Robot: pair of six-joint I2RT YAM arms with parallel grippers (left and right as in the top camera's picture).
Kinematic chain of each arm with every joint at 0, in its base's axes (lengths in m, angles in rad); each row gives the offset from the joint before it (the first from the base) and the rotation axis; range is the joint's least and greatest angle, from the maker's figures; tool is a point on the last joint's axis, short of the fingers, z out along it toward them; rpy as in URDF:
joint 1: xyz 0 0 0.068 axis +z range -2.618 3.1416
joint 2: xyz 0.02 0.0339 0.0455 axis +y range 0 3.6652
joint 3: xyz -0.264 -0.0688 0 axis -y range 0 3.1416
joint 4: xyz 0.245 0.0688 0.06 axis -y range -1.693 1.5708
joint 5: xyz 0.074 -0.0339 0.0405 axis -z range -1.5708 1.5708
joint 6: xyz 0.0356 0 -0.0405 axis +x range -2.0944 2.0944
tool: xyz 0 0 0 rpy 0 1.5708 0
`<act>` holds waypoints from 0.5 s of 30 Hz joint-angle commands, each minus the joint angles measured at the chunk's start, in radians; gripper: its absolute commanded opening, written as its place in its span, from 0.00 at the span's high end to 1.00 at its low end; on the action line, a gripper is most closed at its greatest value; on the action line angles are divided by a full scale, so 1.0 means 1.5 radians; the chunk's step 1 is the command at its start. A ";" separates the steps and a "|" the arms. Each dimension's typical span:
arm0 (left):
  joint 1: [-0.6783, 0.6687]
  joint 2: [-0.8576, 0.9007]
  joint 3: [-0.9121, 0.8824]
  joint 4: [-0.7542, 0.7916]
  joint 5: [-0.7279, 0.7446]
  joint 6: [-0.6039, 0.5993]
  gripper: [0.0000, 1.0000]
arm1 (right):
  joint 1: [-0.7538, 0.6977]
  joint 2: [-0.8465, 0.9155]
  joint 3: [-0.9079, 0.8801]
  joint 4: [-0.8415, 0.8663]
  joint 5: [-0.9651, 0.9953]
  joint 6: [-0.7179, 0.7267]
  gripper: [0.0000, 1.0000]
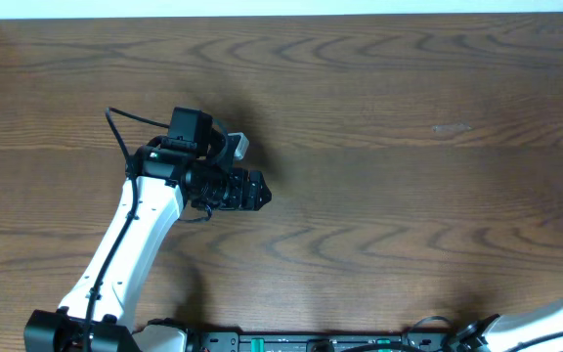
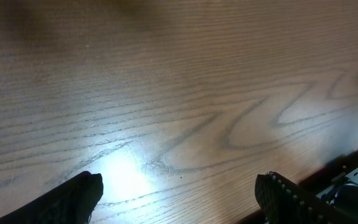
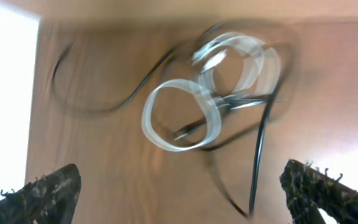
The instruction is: Untangle cables
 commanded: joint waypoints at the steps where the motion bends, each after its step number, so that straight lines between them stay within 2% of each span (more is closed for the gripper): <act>1: 0.002 -0.008 0.005 0.000 0.008 0.004 0.16 | -0.002 -0.061 0.019 -0.063 0.293 0.154 0.01; 4: 0.002 -0.008 0.005 0.001 0.008 0.006 0.16 | -0.008 -0.064 0.019 -0.154 0.327 0.231 0.01; 7: 0.002 -0.008 0.005 0.000 0.009 0.009 0.16 | -0.008 -0.064 0.004 -0.229 0.252 0.294 0.01; 10: 0.002 -0.008 0.005 0.003 0.008 0.009 0.17 | -0.002 -0.064 -0.004 -0.211 0.069 0.168 0.01; 11: 0.002 -0.009 0.005 0.007 0.008 0.009 0.19 | 0.006 -0.064 -0.004 -0.178 -0.052 0.052 0.01; 12: 0.002 -0.009 0.005 0.011 0.008 0.009 0.22 | 0.009 -0.064 -0.004 -0.164 -0.099 0.006 0.01; 13: 0.003 -0.013 0.005 0.016 0.008 0.007 0.25 | 0.017 -0.065 -0.004 -0.139 -0.199 -0.084 0.01; 15: 0.003 -0.022 0.006 0.021 0.008 0.001 0.27 | 0.025 -0.065 -0.004 -0.128 -0.282 -0.156 0.01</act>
